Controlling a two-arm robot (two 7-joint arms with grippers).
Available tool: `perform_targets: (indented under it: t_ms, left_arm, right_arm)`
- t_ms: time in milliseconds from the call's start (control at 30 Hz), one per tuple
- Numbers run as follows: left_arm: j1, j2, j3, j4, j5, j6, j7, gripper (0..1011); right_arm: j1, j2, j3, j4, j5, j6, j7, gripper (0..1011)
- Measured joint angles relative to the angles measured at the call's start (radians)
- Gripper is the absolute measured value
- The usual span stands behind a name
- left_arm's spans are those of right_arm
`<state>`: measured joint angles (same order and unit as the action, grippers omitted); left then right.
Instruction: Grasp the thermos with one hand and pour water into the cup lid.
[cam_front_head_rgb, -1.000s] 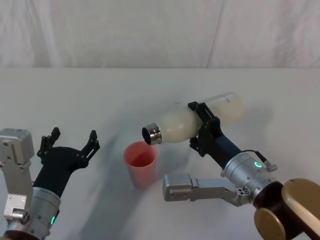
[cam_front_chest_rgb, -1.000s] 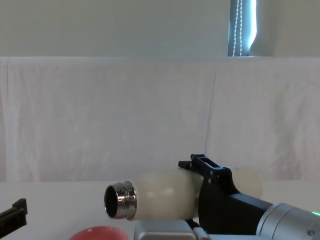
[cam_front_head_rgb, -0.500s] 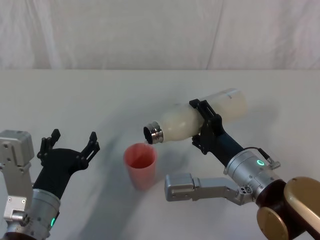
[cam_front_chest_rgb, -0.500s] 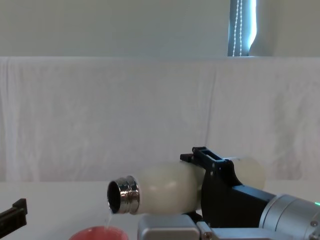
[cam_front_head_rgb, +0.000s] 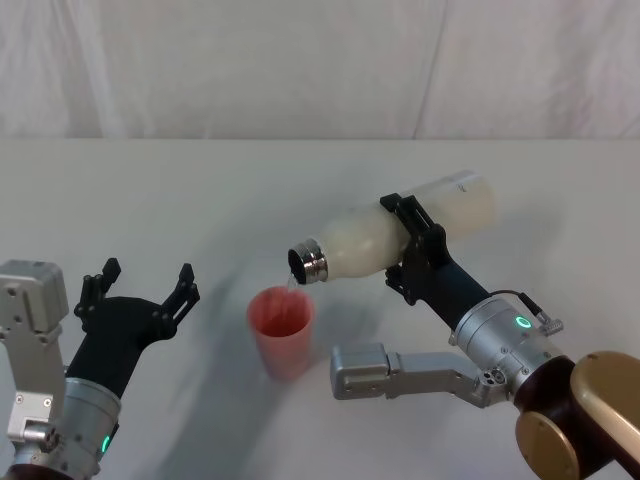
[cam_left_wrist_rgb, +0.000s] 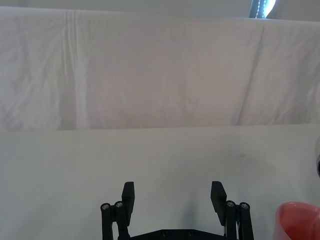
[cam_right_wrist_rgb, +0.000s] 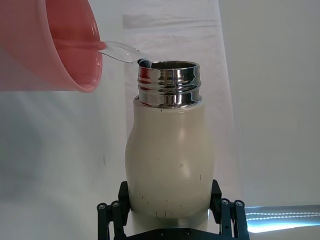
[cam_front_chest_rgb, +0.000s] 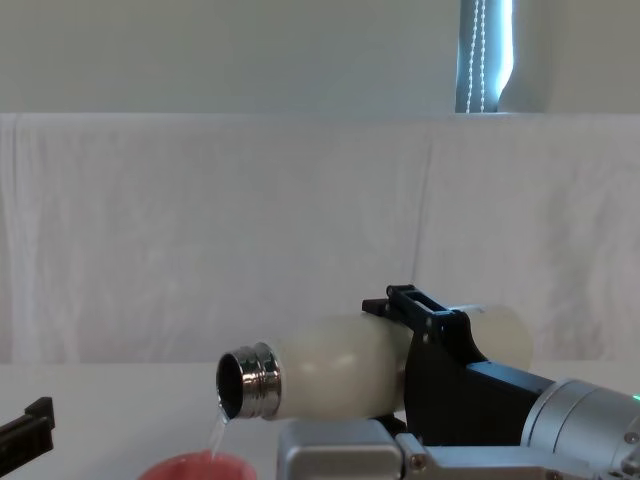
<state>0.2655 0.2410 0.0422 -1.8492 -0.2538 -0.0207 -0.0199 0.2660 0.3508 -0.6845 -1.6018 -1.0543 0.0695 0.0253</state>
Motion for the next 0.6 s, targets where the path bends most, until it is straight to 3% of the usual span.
perform_targets:
  t_ms: [600]
  left_arm:
    - [0.000,0.000,0.000,0.000,0.000,0.000,0.000,1001]
  right_arm:
    - [0.002,0.003,-0.005,0.001,-0.017,0.009,0.000,950]
